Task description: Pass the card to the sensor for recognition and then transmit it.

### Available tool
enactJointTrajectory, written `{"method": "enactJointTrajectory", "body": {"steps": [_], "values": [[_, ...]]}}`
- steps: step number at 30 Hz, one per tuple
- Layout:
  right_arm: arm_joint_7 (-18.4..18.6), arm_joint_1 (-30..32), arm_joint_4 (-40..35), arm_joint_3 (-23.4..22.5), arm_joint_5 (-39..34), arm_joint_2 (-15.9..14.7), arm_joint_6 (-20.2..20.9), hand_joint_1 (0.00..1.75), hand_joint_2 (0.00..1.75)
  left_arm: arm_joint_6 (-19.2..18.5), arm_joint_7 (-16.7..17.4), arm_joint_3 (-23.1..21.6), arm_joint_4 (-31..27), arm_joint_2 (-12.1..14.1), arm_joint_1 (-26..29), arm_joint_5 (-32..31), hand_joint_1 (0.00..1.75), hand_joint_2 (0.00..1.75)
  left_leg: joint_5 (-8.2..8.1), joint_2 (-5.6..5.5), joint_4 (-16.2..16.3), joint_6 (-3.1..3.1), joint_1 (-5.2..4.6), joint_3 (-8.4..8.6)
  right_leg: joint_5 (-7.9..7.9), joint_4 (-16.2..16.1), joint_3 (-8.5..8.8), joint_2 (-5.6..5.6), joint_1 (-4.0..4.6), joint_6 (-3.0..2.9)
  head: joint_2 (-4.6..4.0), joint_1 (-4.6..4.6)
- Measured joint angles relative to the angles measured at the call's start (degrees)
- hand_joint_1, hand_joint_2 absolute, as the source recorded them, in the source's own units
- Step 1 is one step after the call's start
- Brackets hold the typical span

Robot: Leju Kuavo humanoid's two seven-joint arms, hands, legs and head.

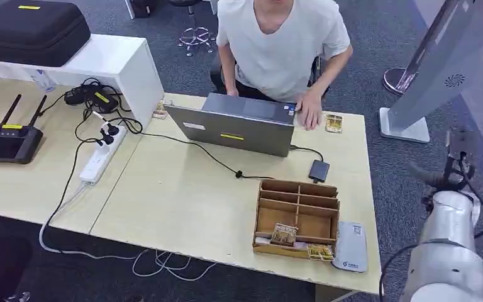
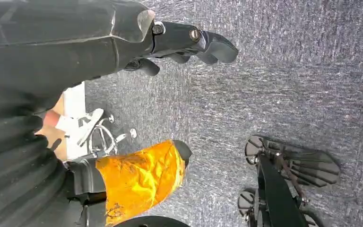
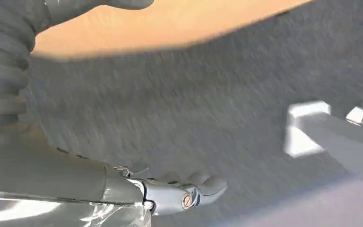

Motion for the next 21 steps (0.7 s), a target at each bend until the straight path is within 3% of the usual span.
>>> {"method": "enactJointTrajectory", "body": {"steps": [4, 10, 14, 17, 21], "values": [[-0.33, 1.95, -9.38, 11.17, 9.57, 2.97, -3.29, 0.0, 1.75, 0.04, -0.37, 0.0, 0.0, -0.55, 0.02, 0.0, 0.0, 1.75, 0.01, 0.0, -0.01, -0.01, 0.01, 0.0, 0.0, 0.0, -0.04, 0.01, 0.01, -0.01, 0.0, 0.0], [-1.68, 5.39, -19.58, 26.99, 25.86, 3.12, -11.76, 0.0, 1.75, -0.46, -0.7, 0.0, 0.0, -1.33, 0.12, -0.37, 0.0, 1.75, 0.01, 0.0, -0.04, -0.03, 0.01, -0.02, -0.02, 0.0, -0.07, 0.01, 0.01, -0.02, 0.0, 0.0], [-1.92, 6.66, -22.46, 32.98, 27.66, 2.46, -13.92, 0.0, 1.75, -0.55, -0.92, 0.0, 0.0, -1.4, 0.22, -0.55, 0.0, 1.75, 0.01, 0.01, -0.04, -0.03, 0.01, -0.03, -0.01, -0.01, -0.06, 0.01, 0.01, -0.01, 0.0, 0.0], [-2.21, 7.42, -23.27, 37.02, 29.09, 1.17, -18.17, 0.0, 1.75, -0.59, -1.18, -0.02, 0.0, -1.4, 0.3, -0.87, 0.0, 1.75, 0.01, -0.01, -0.04, -0.03, 0.01, -0.05, -0.01, -0.01, -0.07, -0.01, 0.01, -0.01, 0.0, 0.0], [2.46, 7.56, -23.36, 46.35, 29.19, -3.54, -23.19, 0.0, 1.75, 0.08, -1.92, -0.26, 0.0, -1.38, 0.38, -1.81, 0.0, 1.75, 0.01, -0.01, -0.04, -0.03, 0.01, -0.05, 0.0, -0.01, -0.06, -0.01, 0.0, -0.01, 0.0, 0.0]]}}
